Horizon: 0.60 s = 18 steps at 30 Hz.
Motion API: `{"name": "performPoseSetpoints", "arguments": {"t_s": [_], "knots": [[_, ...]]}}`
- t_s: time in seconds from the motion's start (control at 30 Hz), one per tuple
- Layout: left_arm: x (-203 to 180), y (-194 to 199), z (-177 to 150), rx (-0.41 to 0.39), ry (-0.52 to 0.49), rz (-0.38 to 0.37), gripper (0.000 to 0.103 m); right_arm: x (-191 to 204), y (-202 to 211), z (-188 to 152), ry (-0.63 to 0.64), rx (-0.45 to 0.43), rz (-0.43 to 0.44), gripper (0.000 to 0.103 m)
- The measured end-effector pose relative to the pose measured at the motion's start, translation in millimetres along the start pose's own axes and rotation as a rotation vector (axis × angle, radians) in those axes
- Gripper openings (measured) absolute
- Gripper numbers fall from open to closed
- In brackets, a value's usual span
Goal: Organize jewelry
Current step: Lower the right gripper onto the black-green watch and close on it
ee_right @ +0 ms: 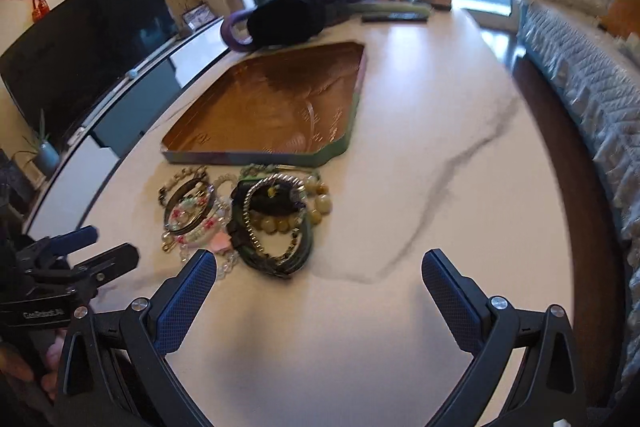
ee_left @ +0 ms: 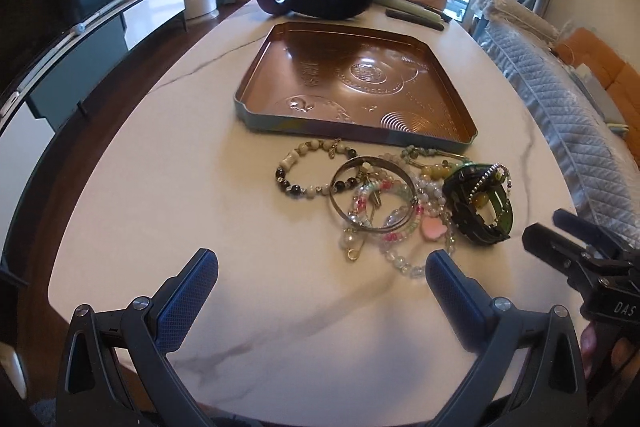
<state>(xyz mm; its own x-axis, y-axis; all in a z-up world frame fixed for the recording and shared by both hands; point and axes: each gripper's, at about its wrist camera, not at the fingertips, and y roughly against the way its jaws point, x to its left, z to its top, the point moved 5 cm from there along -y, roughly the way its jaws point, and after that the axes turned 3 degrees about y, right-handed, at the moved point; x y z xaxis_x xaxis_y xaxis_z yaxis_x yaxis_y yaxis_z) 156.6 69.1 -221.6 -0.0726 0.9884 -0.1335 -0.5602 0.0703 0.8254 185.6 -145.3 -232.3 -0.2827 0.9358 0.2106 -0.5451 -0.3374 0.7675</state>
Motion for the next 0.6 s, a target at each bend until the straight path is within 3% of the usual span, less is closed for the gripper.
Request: {"name": "performPoseSetpoints", "arguments": {"t_s": [0.1,0.2,0.27,0.33,0.4,0.6], "knots": [[-3,-8,7,0.023,0.002,-0.012,0.103,4,-7,1,-0.007,0.009,0.078,0.103],[-10,-17,14,0.055,-0.018,-0.043,0.102,9,-11,12,0.009,-0.005,0.09,0.1],[-17,-19,17,0.048,-0.061,-0.054,0.099,13,-15,24,0.047,-0.018,0.088,0.085],[-23,-25,13,0.061,-0.099,-0.063,0.096,15,-20,38,0.1,-0.023,0.065,0.049],[-24,-32,7,0.09,-0.095,-0.104,0.088,11,-28,45,0.096,-0.007,0.065,0.026],[-7,-38,13,0.076,-0.03,-0.112,0.085,0,-25,34,0.039,-0.011,0.128,0.023]]}}
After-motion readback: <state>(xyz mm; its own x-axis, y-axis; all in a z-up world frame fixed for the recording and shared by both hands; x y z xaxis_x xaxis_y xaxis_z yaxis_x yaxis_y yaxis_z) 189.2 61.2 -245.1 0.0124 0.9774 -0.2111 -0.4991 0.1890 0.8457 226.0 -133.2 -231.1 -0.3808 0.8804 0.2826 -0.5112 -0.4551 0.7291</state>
